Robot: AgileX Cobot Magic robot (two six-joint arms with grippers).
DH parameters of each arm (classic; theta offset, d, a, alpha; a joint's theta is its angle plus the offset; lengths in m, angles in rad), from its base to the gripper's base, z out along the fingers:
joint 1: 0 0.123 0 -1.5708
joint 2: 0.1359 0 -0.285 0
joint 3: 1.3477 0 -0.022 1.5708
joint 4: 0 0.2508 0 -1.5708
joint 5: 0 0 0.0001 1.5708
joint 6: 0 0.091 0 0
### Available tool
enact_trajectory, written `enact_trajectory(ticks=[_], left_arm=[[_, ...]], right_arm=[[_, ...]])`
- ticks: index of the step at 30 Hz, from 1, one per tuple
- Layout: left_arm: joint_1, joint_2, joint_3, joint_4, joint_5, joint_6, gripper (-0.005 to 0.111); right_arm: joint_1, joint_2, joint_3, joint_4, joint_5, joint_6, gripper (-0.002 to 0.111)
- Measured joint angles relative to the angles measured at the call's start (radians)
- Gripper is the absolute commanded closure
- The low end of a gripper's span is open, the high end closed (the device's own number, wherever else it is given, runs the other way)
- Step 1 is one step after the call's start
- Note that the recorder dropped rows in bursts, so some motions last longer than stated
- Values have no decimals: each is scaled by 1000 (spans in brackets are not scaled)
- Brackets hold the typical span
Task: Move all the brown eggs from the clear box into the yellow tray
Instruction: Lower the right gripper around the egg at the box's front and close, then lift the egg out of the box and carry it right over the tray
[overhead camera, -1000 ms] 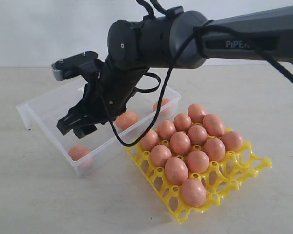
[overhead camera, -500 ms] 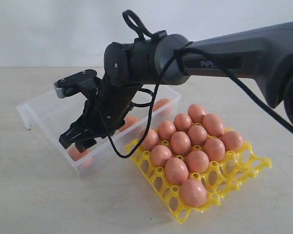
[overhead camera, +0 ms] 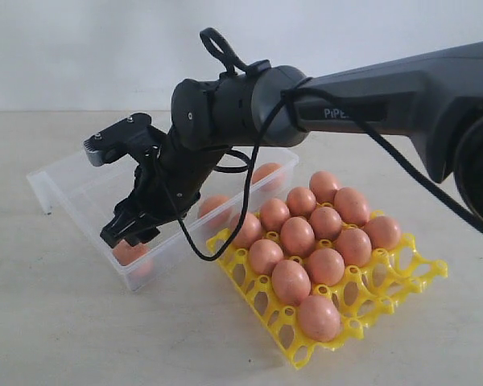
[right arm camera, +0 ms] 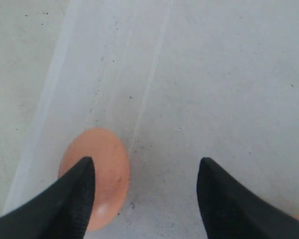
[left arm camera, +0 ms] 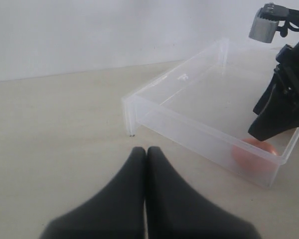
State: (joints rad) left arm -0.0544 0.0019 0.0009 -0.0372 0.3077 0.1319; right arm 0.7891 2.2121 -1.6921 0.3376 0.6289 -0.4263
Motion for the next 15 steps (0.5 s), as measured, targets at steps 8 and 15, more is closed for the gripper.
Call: enact_trajectory(ticks=[8, 15], left_arm=[[0, 0, 0, 0, 0, 0, 111], [0, 0, 0, 0, 0, 0, 111]], right_arm=[[0, 0, 0, 33, 41, -145, 50], [0, 0, 0, 75, 56, -220, 50]])
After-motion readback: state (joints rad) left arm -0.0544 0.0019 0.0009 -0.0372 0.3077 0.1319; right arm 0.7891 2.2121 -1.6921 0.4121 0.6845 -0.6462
